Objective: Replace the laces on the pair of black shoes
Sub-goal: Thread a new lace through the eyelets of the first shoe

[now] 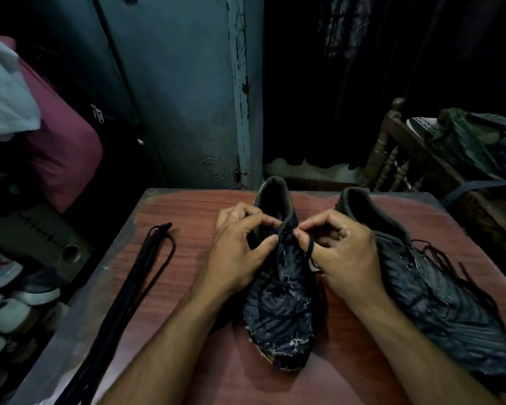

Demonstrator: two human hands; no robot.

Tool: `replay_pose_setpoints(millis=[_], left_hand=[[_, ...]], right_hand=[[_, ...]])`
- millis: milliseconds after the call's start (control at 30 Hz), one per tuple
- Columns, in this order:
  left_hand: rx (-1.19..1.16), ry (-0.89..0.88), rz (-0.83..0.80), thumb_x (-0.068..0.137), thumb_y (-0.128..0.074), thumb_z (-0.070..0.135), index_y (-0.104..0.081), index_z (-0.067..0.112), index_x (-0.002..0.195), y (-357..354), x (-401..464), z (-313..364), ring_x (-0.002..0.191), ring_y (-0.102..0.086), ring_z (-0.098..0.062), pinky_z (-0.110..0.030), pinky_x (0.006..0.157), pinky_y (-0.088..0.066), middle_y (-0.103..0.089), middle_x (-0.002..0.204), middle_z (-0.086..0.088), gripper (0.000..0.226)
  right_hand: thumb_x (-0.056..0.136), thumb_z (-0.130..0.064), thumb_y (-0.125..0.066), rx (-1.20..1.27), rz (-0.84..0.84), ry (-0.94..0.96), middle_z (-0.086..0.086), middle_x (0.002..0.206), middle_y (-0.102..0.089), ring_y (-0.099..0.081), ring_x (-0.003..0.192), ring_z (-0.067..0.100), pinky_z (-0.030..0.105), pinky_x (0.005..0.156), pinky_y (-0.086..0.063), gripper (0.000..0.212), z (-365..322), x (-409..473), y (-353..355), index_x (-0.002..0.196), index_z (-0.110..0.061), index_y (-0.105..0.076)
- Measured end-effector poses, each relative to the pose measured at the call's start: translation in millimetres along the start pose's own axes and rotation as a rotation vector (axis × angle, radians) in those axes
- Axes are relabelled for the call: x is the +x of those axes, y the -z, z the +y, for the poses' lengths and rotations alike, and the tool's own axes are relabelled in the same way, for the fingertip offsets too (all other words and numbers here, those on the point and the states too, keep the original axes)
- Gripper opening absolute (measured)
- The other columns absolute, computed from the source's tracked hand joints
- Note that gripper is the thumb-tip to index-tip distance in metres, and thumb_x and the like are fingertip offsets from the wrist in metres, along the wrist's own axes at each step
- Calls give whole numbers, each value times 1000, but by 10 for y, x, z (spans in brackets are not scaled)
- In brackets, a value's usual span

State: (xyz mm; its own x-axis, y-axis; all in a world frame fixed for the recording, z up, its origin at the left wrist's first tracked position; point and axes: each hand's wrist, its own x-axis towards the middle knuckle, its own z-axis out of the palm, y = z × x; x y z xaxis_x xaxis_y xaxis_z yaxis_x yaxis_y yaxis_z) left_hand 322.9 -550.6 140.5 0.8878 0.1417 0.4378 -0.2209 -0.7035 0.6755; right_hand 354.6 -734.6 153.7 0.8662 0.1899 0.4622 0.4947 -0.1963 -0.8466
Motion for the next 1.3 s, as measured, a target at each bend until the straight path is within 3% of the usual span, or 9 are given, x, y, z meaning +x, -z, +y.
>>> replay_pose_setpoints(millis=[133, 467, 667, 933, 1133, 1233, 1300], left_hand=[[-13, -6, 19, 86, -79, 30, -74, 41, 100, -5, 0, -3, 112, -38, 2, -2, 90, -25, -52, 100, 22, 18], [-16, -6, 31, 85, -81, 30, -75, 40, 97, -11, -8, -1, 111, -39, 1, -1, 90, -24, -53, 100, 18, 17], [-8, -46, 27, 86, -79, 34, -77, 37, 100, -23, -23, -3, 112, -40, -2, -1, 91, -24, -53, 100, 18, 15], [21, -5, 42, 90, -73, 30, -72, 35, 93, -56, -59, 65, 113, -38, 1, 0, 90, -22, -50, 101, 21, 5], [-39, 35, 121, 91, -61, 35, -64, 34, 86, -7, -55, 130, 101, -57, -8, -22, 85, -41, -64, 95, 18, 6], [-271, 149, 95, 99, -59, 29, -62, 31, 90, 38, -35, 94, 99, -67, -14, -40, 84, -54, -73, 102, 12, 10], [-555, 250, 129, 104, -54, 24, -58, 25, 91, 88, 9, 100, 92, -72, -27, -45, 80, -59, -76, 104, -1, 13]], right_hand=[[83, -5, -82, 12, 8, 1, -12, 79, -73, -73, 76, 5, 24, 69, -59, 18, -27, -16, -1, 80, -20, -73], [83, -9, -82, -19, 1, 13, -13, 78, -72, -72, 76, 7, 30, 70, -61, 15, -36, -20, -8, 81, -21, -73], [82, -11, -84, -66, -4, 9, -15, 78, -73, -71, 72, 4, 17, 64, -53, 15, -8, -4, -13, 79, -22, -74], [82, -15, -85, -52, -48, 2, -12, 84, -71, -70, 75, 8, 18, 66, -52, 15, 16, 24, -13, 84, -25, -74], [76, -16, -89, 0, -66, -29, -8, 83, -69, -69, 76, 3, 11, 68, -52, 23, -20, 6, -38, 89, -24, -73], [77, -17, -88, -2, -74, -15, -9, 84, -69, -69, 79, 4, 11, 69, -52, 21, -24, 1, -29, 89, -25, -72], [77, -16, -88, -14, -78, -7, -10, 84, -68, -68, 80, 4, 9, 69, -50, 21, -22, 5, -24, 89, -24, -73]])
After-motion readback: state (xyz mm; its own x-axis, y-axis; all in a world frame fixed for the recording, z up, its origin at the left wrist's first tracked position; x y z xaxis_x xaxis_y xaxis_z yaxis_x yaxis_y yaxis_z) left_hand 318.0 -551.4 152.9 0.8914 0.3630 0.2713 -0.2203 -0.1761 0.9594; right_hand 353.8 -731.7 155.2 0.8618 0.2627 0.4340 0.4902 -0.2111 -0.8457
